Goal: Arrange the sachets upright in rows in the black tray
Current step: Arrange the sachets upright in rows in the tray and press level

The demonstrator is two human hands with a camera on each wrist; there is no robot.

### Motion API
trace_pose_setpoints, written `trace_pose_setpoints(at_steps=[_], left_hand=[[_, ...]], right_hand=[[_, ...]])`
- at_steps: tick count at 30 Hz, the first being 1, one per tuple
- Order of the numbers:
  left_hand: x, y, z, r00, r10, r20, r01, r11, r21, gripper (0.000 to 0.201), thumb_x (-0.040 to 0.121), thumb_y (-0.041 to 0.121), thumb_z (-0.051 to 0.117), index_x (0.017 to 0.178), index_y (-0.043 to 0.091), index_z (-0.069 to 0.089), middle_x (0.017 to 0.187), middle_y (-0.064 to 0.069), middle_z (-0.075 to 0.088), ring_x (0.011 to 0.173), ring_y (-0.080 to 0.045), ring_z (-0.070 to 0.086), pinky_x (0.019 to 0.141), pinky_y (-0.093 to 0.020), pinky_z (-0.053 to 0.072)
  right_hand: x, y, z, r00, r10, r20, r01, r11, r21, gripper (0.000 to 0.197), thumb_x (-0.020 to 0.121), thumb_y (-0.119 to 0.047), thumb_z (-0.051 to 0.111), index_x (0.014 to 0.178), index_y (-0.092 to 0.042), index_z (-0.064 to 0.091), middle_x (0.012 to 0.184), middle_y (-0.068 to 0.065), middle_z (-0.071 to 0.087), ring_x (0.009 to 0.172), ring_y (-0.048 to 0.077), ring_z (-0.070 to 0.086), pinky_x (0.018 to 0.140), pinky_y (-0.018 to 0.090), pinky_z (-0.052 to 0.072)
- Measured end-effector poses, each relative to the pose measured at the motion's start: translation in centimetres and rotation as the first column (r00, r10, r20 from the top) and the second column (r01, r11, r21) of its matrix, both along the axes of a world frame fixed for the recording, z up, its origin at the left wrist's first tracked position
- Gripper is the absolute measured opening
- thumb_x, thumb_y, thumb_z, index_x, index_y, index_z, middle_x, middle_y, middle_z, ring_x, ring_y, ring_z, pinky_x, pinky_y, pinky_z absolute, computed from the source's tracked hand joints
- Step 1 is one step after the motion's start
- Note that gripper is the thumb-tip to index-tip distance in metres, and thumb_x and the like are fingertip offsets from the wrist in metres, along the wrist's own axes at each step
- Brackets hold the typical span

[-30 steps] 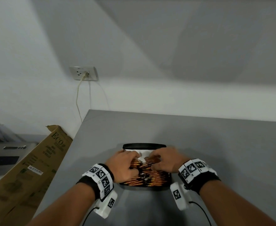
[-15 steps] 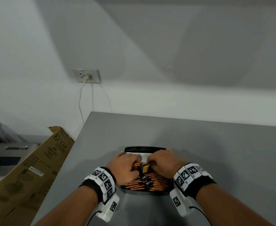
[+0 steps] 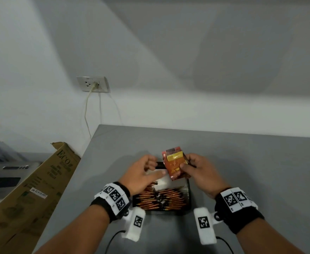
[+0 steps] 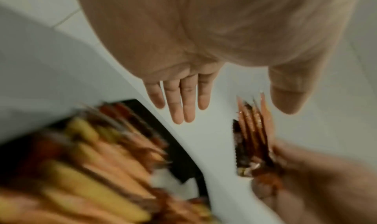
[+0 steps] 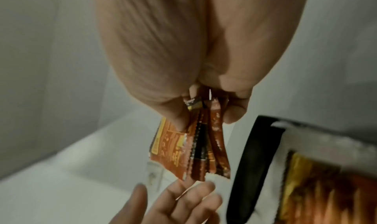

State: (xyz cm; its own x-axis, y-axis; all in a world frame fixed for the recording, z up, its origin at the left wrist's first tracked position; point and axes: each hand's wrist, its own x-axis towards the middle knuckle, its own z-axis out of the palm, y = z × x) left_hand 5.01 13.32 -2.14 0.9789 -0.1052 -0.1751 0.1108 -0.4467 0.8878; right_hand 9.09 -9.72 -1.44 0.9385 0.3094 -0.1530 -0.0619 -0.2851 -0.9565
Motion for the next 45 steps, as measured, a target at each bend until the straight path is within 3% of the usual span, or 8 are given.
trace_pose_setpoints(at_steps=[7,11,16,21,32,36,41,45], left_hand=[[0.3,-5.3,2.2,0.934,0.161,-0.319,-0.349,0.6,-0.72,0.048,0.071,0.009,0.076,0.114,-0.008,0.063,0.103,-0.027,0.068,0.088,-0.038,0.069,0.073,-0.043,0.059],[0.1,-5.3,2.4,0.912,0.167,-0.374,-0.4,0.563,-0.723,0.041,0.075,-0.002,0.07,0.114,-0.011,0.065,0.111,-0.034,0.066,0.095,-0.044,0.069,0.075,-0.044,0.06],[-0.6,-5.7,3.1,0.952,0.064,-0.3,-0.271,0.635,-0.724,0.027,0.075,-0.021,0.059,0.094,-0.002,0.065,0.079,-0.018,0.066,0.067,-0.025,0.069,0.057,-0.032,0.056],[-1.1,-6.1,2.8,0.947,0.026,-0.321,-0.283,0.543,-0.791,0.033,0.06,-0.016,0.057,0.083,0.004,0.07,0.078,-0.016,0.066,0.075,-0.026,0.068,0.067,-0.034,0.054],[-1.8,-5.5,2.2,0.918,0.017,-0.397,-0.366,0.427,-0.827,0.027,0.06,-0.001,0.062,0.087,0.003,0.063,0.079,-0.015,0.063,0.071,-0.024,0.066,0.064,-0.032,0.054],[-1.7,-5.4,2.0,0.924,0.152,-0.352,-0.381,0.474,-0.794,0.036,0.08,-0.012,0.058,0.113,0.004,0.063,0.094,-0.022,0.067,0.075,-0.029,0.07,0.062,-0.034,0.058],[-1.7,-5.3,1.2,0.927,0.197,-0.318,-0.373,0.538,-0.756,0.042,0.084,-0.002,0.07,0.122,0.012,0.059,0.104,-0.021,0.068,0.087,-0.034,0.069,0.075,-0.042,0.058],[-2.0,-5.8,1.0,0.908,0.188,-0.374,-0.412,0.563,-0.717,0.045,0.077,0.03,0.077,0.117,0.015,0.062,0.108,-0.018,0.069,0.093,-0.032,0.069,0.077,-0.044,0.058]], right_hand=[[-2.8,3.2,2.1,0.979,-0.017,-0.204,0.091,0.929,0.359,0.011,0.094,-0.002,0.064,0.104,-0.003,0.068,0.088,0.011,0.072,0.071,0.017,0.067,0.06,0.026,0.053],[-2.8,1.8,3.1,0.995,-0.037,0.097,0.046,0.995,-0.089,0.067,0.072,-0.023,0.088,0.13,-0.028,0.054,0.126,-0.007,0.054,0.109,0.01,0.06,0.087,0.029,0.055],[-2.6,2.1,4.6,0.79,0.551,0.267,-0.302,0.73,-0.613,0.125,0.06,-0.039,0.092,0.158,-0.029,0.014,0.159,-0.011,0.019,0.145,0.008,0.016,0.12,0.029,0.022],[-2.2,2.8,4.3,0.789,0.509,0.345,-0.212,0.752,-0.624,0.099,0.06,-0.033,0.086,0.145,-0.027,0.035,0.132,-0.007,0.03,0.126,0.012,0.03,0.104,0.033,0.044],[-3.2,3.4,3.5,0.701,0.579,0.416,-0.235,0.739,-0.631,0.081,0.066,-0.038,0.081,0.138,-0.033,0.043,0.128,-0.01,0.048,0.118,0.013,0.043,0.104,0.037,0.04],[-3.4,2.1,3.8,0.896,0.367,0.249,-0.258,0.888,-0.381,0.102,0.064,-0.045,0.091,0.149,-0.031,0.036,0.141,-0.01,0.036,0.125,0.005,0.042,0.107,0.026,0.038],[-3.7,1.2,2.4,0.989,0.099,0.113,-0.094,0.994,-0.05,0.048,0.074,-0.02,0.088,0.117,-0.029,0.067,0.105,-0.005,0.07,0.094,0.015,0.07,0.09,0.045,0.059],[-4.0,1.7,2.0,0.99,0.034,0.134,-0.028,0.999,-0.047,0.034,0.073,-0.008,0.085,0.098,-0.021,0.066,0.087,-0.005,0.071,0.077,0.005,0.067,0.075,0.026,0.056]])
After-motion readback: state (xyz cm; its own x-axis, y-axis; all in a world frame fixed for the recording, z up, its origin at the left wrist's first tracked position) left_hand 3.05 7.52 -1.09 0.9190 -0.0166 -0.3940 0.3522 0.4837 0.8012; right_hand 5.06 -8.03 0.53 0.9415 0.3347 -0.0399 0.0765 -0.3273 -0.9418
